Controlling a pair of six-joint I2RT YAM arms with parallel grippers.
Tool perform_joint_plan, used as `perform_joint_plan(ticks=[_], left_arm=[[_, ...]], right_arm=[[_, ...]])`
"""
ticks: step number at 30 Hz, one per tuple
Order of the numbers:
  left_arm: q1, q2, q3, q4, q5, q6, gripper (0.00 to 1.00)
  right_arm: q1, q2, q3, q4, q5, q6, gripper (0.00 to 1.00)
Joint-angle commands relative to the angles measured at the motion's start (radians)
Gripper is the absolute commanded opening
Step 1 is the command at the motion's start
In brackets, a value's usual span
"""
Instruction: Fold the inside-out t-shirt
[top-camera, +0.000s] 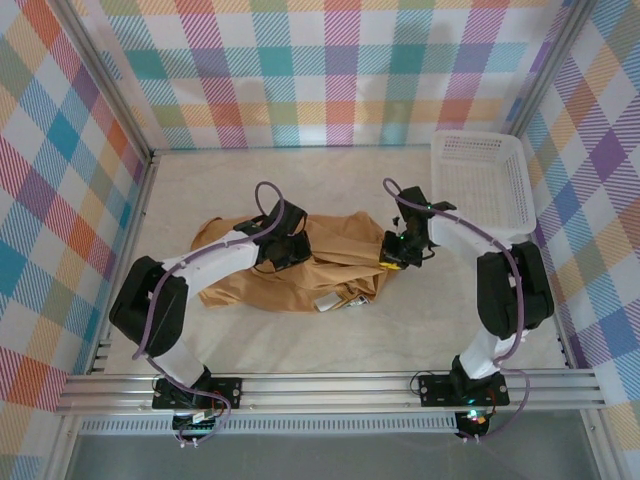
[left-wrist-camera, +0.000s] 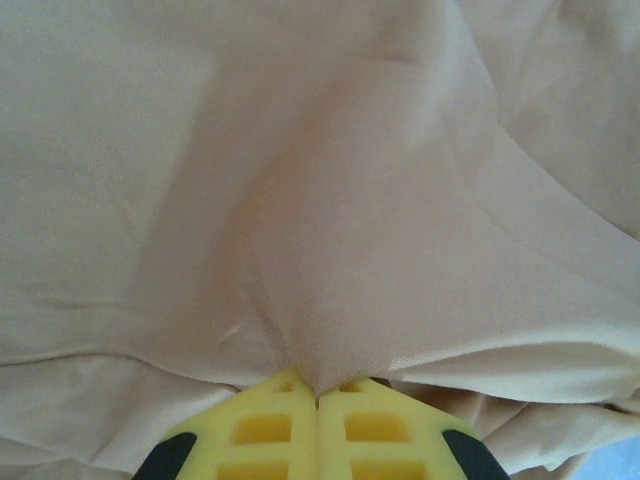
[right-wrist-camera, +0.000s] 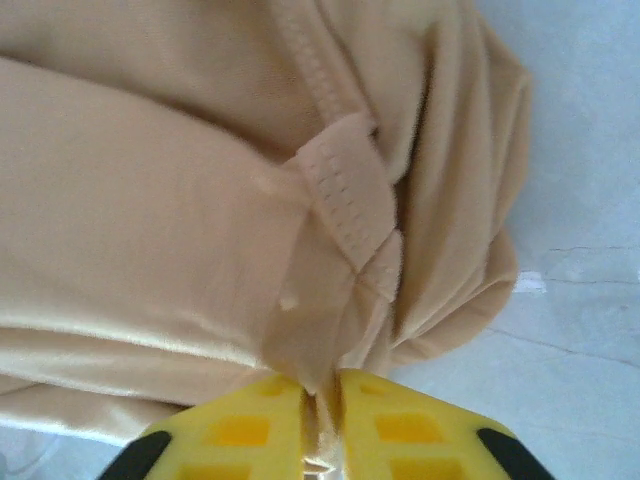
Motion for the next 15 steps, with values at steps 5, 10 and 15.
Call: perform_joint_plan(ticks=[5, 10, 15], left_arm=[[-0.018, -0.030, 0.039, 0.000, -0.017, -0.014, 0.00], [-0.021, -0.041, 0.042, -0.008, -0.012, -0.011, 0.00], [-0.019, -0.057, 0.040, -0.022, -0.024, -0.007, 0.00]], right_arm=[[0.188, -0.043, 0.093, 0.012, 0.025, 0.042, 0.22], [0.248, 0.069, 0.168, 0.035, 0.026, 0.059, 0.19], [0.260, 0.149, 0.192, 0.101, -0.014, 0.078, 0.17]])
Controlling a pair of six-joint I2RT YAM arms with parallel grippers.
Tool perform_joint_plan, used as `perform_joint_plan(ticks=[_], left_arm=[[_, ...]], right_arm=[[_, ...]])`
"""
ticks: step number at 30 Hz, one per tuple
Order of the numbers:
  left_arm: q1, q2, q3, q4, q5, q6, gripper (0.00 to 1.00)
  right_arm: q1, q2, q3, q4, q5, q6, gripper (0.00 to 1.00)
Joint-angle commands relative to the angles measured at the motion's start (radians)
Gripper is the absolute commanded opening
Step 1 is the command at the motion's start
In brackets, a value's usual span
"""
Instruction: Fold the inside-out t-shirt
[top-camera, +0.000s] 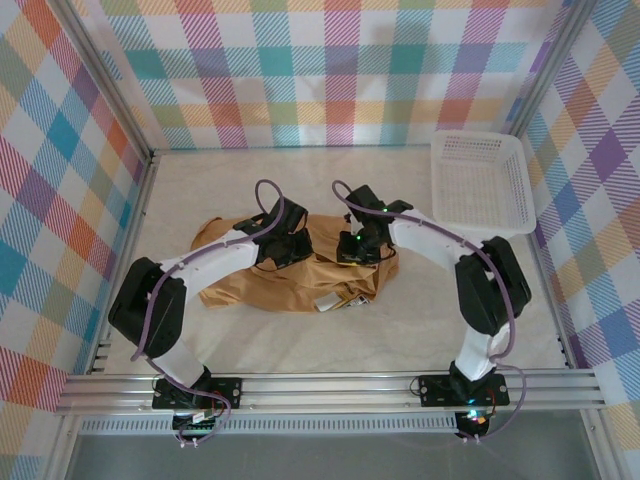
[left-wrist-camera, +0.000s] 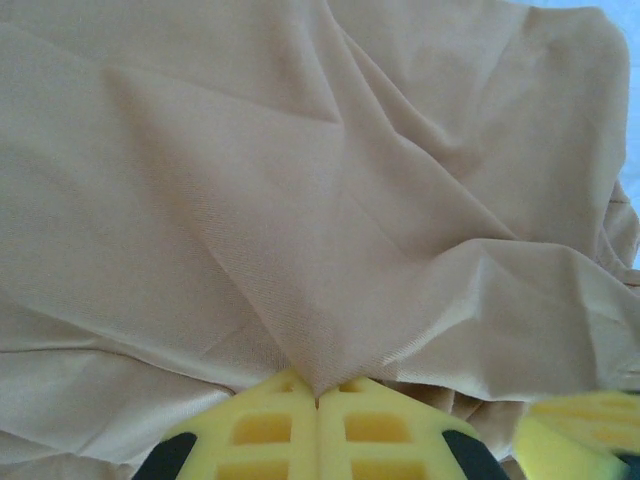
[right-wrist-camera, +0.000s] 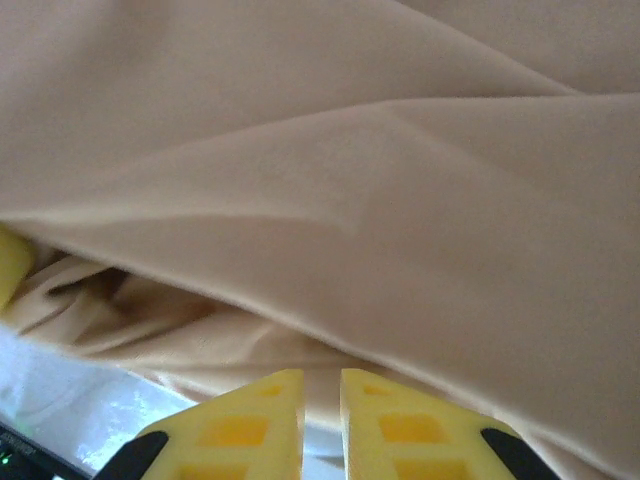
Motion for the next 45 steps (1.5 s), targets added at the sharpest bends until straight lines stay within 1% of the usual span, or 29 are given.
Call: perform_joint_plan(ticks=[1, 2, 3, 5, 6, 7, 8, 12, 14, 15, 19, 20, 22, 29, 33, 35, 39, 42, 43, 45], left_arm=[[-0.012, -0.049, 0.024, -0.021, -0.021, 0.001, 0.00], [-0.012, -0.051, 0.023, -0.023, -0.023, 0.001, 0.00], [-0.012, -0.052, 0.023, -0.023, -0.024, 0.001, 0.00], [-0.011, -0.053, 0.025, -0.028, -0.024, 0.004, 0.00], [-0.011, -0.054, 0.026, -0.030, -0.024, 0.006, 0.00], [-0.011, -0.055, 0.026, -0.032, -0.024, 0.006, 0.00], [-0.011, -0.057, 0.026, -0.033, -0.021, 0.006, 0.00], [-0.012, -0.067, 0.019, -0.038, -0.017, 0.007, 0.00], [-0.012, -0.074, 0.010, -0.038, -0.015, 0.007, 0.00], [-0.012, -0.079, 0.005, -0.035, -0.013, 0.004, 0.00], [-0.011, -0.093, -0.011, -0.035, -0.021, 0.004, 0.00], [-0.011, -0.094, -0.012, -0.035, -0.024, 0.006, 0.00], [-0.011, -0.086, -0.011, -0.033, -0.030, 0.009, 0.00], [-0.007, -0.001, 0.046, -0.021, -0.032, 0.023, 0.00], [-0.005, 0.052, 0.097, -0.006, -0.019, 0.019, 0.00], [-0.003, 0.075, 0.119, -0.007, -0.013, 0.022, 0.00], [-0.001, 0.089, 0.123, -0.004, -0.006, 0.018, 0.00], [0.000, 0.078, 0.110, -0.002, -0.003, 0.016, 0.00], [0.000, 0.070, 0.105, -0.006, -0.006, 0.015, 0.00], [0.000, 0.051, 0.094, -0.011, -0.014, 0.016, 0.00]], right_arm=[[0.005, 0.055, 0.031, 0.050, -0.040, 0.030, 0.17], [0.006, 0.068, 0.027, 0.066, -0.046, 0.033, 0.19], [0.006, 0.077, 0.023, 0.079, -0.047, 0.035, 0.24], [0.008, 0.100, 0.022, 0.083, -0.028, 0.043, 0.39], [0.007, 0.108, 0.021, 0.081, -0.008, 0.046, 0.45], [0.006, 0.115, 0.020, 0.080, 0.023, 0.051, 0.49], [0.006, 0.120, 0.020, 0.080, 0.054, 0.058, 0.52], [-0.005, 0.136, 0.021, 0.090, 0.138, 0.092, 0.53], [-0.010, 0.150, 0.033, 0.093, 0.167, 0.104, 0.51], [-0.012, 0.157, 0.039, 0.095, 0.172, 0.106, 0.47], [-0.013, 0.154, 0.080, 0.057, 0.151, 0.087, 0.11], [-0.012, 0.135, 0.084, 0.046, 0.147, 0.080, 0.06], [-0.012, 0.081, 0.083, 0.022, 0.132, 0.069, 0.00], [-0.013, -0.133, 0.098, -0.061, 0.023, 0.021, 0.00], [-0.023, -0.210, 0.093, -0.062, -0.059, 0.017, 0.00], [-0.035, -0.242, 0.086, -0.058, -0.072, 0.019, 0.00], [-0.046, -0.234, 0.052, -0.052, -0.020, -0.011, 0.01], [-0.046, -0.166, 0.025, -0.030, -0.012, -0.014, 0.06], [-0.043, -0.141, 0.017, -0.018, -0.011, -0.008, 0.09], [-0.037, -0.097, 0.004, 0.017, -0.007, -0.002, 0.09]])
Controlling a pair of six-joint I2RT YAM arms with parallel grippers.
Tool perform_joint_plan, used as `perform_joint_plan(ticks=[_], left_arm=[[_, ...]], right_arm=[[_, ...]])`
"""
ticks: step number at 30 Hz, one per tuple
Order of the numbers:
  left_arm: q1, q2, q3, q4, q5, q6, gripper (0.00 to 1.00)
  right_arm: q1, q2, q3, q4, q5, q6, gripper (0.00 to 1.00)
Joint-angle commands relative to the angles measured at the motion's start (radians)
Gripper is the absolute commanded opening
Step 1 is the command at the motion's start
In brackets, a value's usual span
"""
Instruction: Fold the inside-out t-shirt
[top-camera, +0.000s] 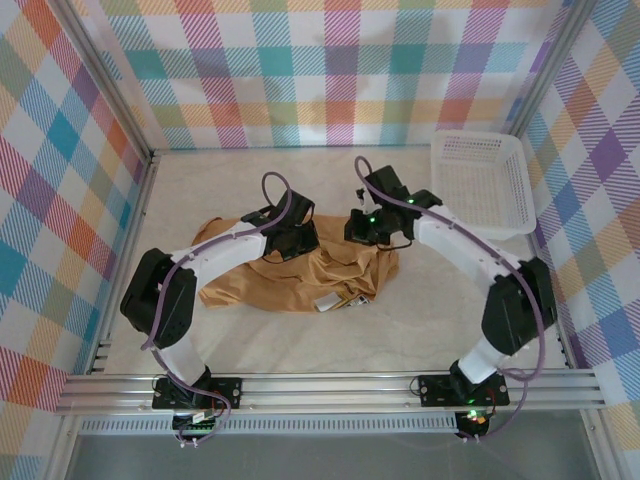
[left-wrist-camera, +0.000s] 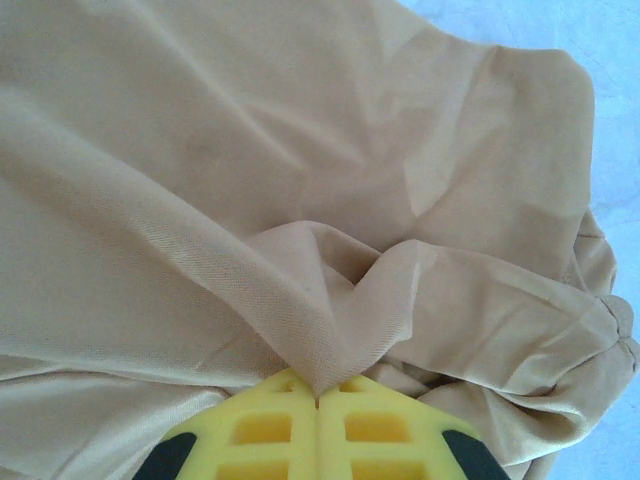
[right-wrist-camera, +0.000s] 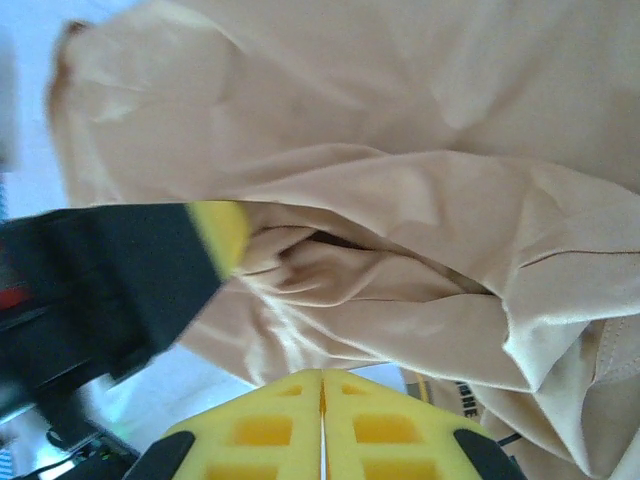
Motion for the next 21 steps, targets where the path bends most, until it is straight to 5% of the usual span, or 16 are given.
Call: perform_joint_plan(ticks=[1, 12, 18, 21], left_arm=[[0.001, -0.043, -0.006, -0.013, -0.007, 0.012, 0.00], [0.003, -0.114, -0.017, -0.032, -0.011, 0.011, 0.00], [0.003, -0.169, -0.035, -0.041, -0.015, 0.011, 0.00], [0.003, -0.191, -0.049, -0.043, -0.014, 0.010, 0.00]], right_arm=[[0.011, 0.083, -0.032, 0.041, 0.010, -0.012, 0.09], [0.080, 0.308, 0.051, 0.186, -0.029, 0.086, 0.09], [0.077, 0.374, 0.073, 0.161, 0.233, 0.139, 0.51], [0.068, 0.359, 0.058, 0.157, 0.353, 0.160, 0.61]])
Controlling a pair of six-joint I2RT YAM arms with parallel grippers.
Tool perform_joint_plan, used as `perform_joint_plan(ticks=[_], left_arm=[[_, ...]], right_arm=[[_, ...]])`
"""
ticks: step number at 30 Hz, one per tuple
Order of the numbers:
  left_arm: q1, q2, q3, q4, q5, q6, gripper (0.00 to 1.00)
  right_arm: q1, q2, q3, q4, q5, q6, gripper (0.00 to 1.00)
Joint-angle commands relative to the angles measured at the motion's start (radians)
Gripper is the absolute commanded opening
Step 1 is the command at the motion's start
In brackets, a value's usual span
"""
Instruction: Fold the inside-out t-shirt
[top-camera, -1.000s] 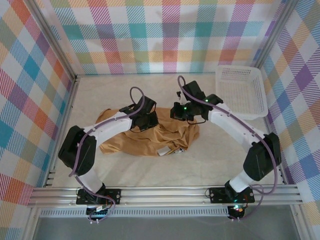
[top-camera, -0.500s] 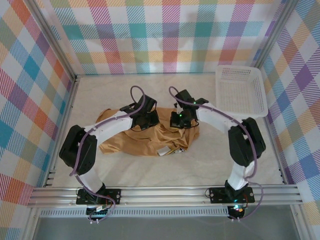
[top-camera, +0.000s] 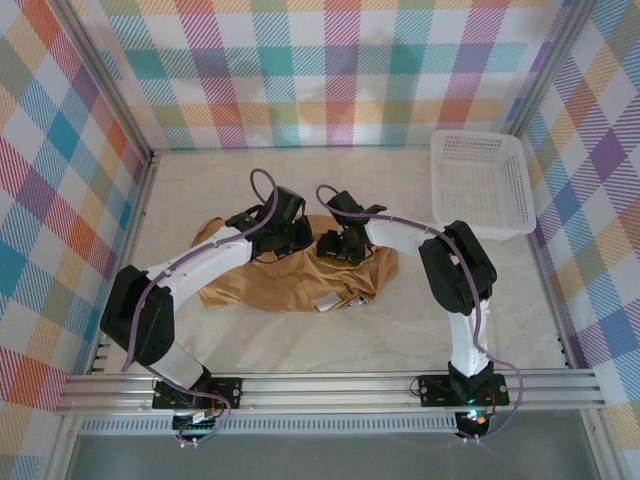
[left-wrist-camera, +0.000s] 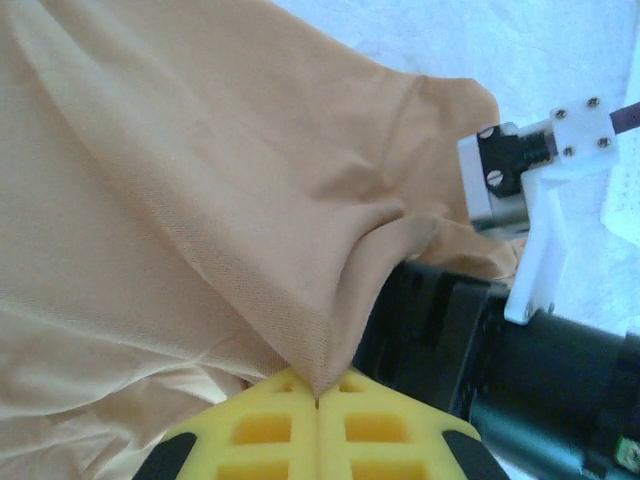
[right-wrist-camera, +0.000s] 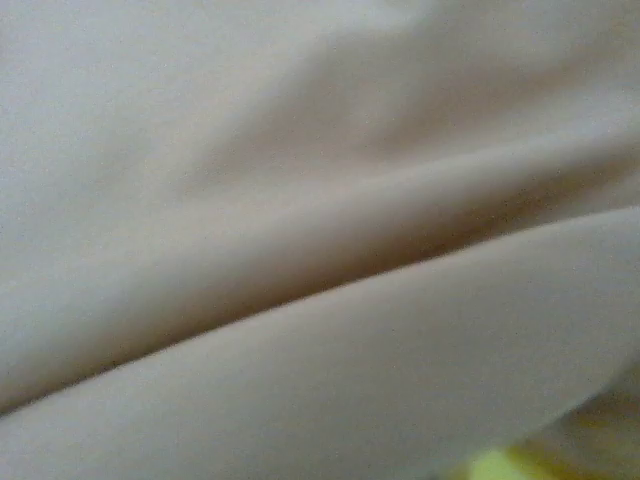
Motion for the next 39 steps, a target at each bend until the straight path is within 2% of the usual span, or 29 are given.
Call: perform_joint_plan(ticks=[1, 13, 21, 24, 28, 32, 39], left_arm=[[0.003, -0.056, -0.022, -0.016, -0.009, 0.009, 0.00], [0.003, -0.059, -0.108, 0.020, 0.023, -0.004, 0.00], [0.003, -0.062, -0.108, 0.024, 0.026, -0.004, 0.00], [0.003, -0.063, -0.109, 0.022, 0.025, -0.003, 0.00], [0.003, -0.062, -0.109, 0.021, 0.025, -0.002, 0.00], [0.003, -0.061, -0.102, 0.005, 0.005, 0.009, 0.00], [0.022, -0.004, -0.051, -0.002, -0.020, 0.036, 0.00]], right_arm=[[-0.017, -0.014, 0.007, -0.007, 0.188, 0.045, 0.65], [-0.059, -0.085, -0.011, -0.011, 0.251, 0.049, 0.69], [-0.062, 0.007, 0.070, -0.009, 0.192, 0.048, 0.63], [-0.063, 0.036, 0.096, -0.017, 0.192, 0.050, 0.54], [-0.062, 0.040, 0.124, -0.034, 0.202, 0.041, 0.22], [-0.062, -0.024, 0.133, -0.071, 0.207, 0.008, 0.00], [-0.063, -0.164, 0.175, -0.208, 0.078, -0.116, 0.00]])
